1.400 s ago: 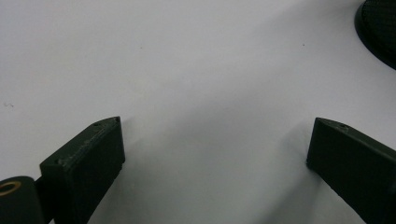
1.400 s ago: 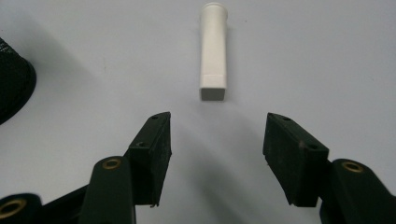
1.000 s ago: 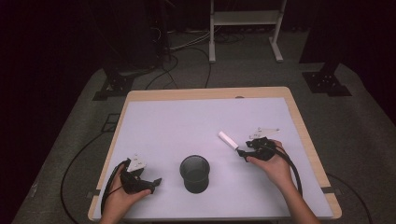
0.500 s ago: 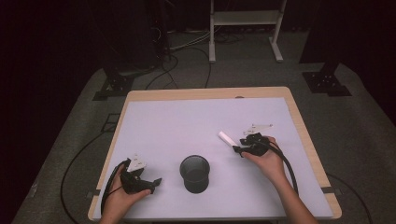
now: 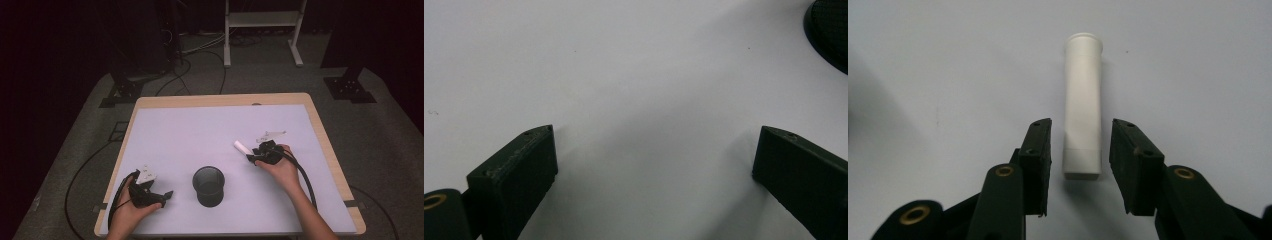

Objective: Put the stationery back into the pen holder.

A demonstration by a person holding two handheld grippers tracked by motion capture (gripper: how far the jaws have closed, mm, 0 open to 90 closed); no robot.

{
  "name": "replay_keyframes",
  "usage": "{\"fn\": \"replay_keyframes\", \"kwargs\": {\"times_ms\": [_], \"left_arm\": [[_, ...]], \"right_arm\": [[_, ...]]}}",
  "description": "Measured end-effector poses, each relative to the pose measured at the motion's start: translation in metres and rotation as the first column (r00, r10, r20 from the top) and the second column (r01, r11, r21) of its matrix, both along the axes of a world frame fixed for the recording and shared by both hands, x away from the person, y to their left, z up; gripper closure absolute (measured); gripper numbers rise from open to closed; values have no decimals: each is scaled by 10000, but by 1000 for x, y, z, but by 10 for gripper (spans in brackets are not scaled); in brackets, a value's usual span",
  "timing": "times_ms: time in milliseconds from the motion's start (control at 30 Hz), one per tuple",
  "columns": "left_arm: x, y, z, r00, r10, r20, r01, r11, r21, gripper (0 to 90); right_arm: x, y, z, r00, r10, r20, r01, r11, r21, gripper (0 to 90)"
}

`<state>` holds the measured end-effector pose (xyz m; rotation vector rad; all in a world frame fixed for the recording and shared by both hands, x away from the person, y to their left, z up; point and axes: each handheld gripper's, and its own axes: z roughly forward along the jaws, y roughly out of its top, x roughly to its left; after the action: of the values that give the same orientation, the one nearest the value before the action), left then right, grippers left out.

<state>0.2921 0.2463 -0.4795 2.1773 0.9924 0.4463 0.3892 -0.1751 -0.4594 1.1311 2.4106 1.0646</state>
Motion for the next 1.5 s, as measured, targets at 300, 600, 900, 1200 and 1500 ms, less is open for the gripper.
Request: {"fn": "replay_keyframes", "kwargs": {"times_ms": [300,600,900,1200,1500], "left_arm": [[0,0,0,10000,-3,-9,3,10000,1,33],[0,0,0,10000,-4,-12,4,10000,5,33],[0,0,0,10000,-4,-12,4,10000,3,33],[0,0,0,10000,-8,-22,8,10000,-3,33],[0,0,0,10000,-6,-28,6,10000,-11,33]], "right_arm": [[4,5,-7,9998,-31,-210,26,9997,-232,640],[6,6,-11,10000,0,-25,-1,9990,-448,688],[3,9,-12,9997,-224,76,228,9984,-520,704],[4,5,-12,9997,-225,-35,224,9996,-193,705],[1,1,-6,9998,-191,-89,191,9998,1,706]]}}
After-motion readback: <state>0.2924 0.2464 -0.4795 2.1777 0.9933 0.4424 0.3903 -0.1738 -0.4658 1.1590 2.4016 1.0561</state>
